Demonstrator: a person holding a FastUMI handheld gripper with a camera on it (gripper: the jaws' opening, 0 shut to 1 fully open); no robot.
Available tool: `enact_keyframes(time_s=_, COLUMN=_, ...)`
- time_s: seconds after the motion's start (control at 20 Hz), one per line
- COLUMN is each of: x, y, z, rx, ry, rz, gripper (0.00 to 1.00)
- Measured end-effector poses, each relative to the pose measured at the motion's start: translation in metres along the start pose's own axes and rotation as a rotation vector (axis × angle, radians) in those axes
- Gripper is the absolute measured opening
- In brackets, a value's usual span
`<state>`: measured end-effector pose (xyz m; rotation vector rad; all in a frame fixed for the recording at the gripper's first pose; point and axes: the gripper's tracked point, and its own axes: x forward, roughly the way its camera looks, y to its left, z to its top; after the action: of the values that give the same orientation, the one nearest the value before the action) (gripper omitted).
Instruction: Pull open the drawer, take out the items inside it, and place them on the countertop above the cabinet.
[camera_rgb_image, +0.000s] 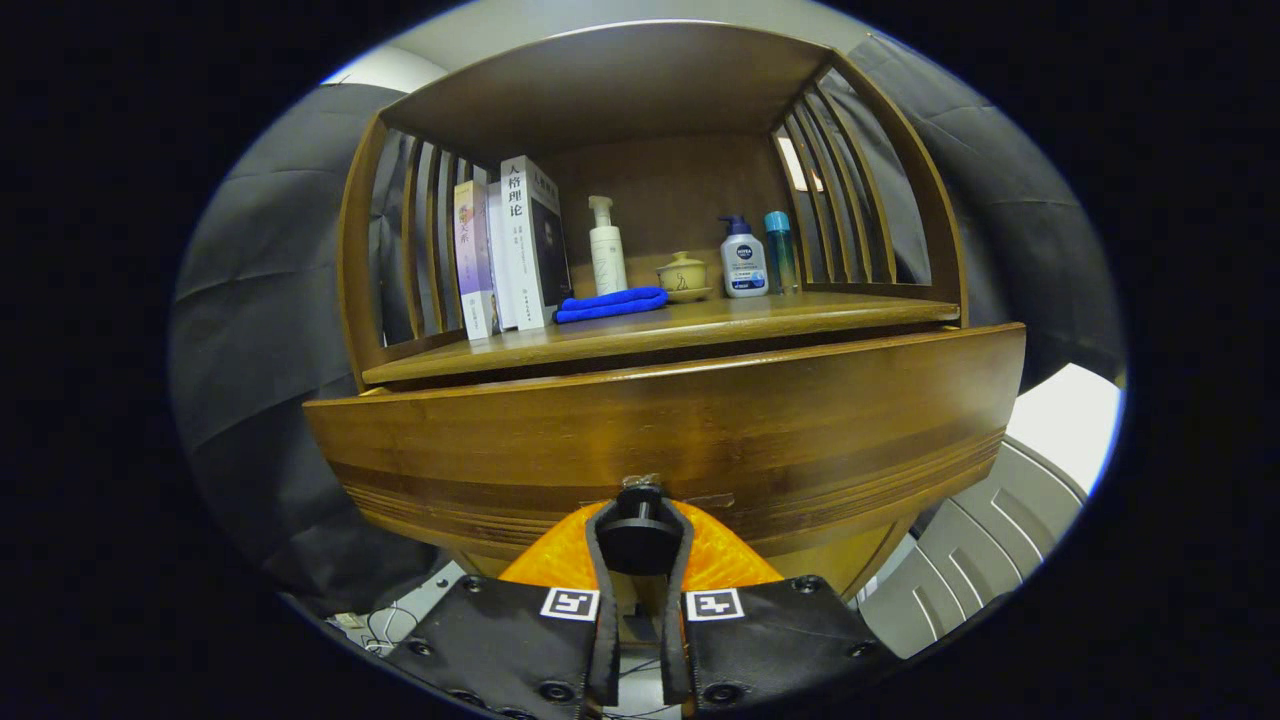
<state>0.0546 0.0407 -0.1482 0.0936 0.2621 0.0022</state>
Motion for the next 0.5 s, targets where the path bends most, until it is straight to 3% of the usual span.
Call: enact_keyframes(time_s=0.5, x=-0.032, y=0.001, z=-0.008, rx=-0.028, ry=-0.007, rz=0.014, gripper=0.17)
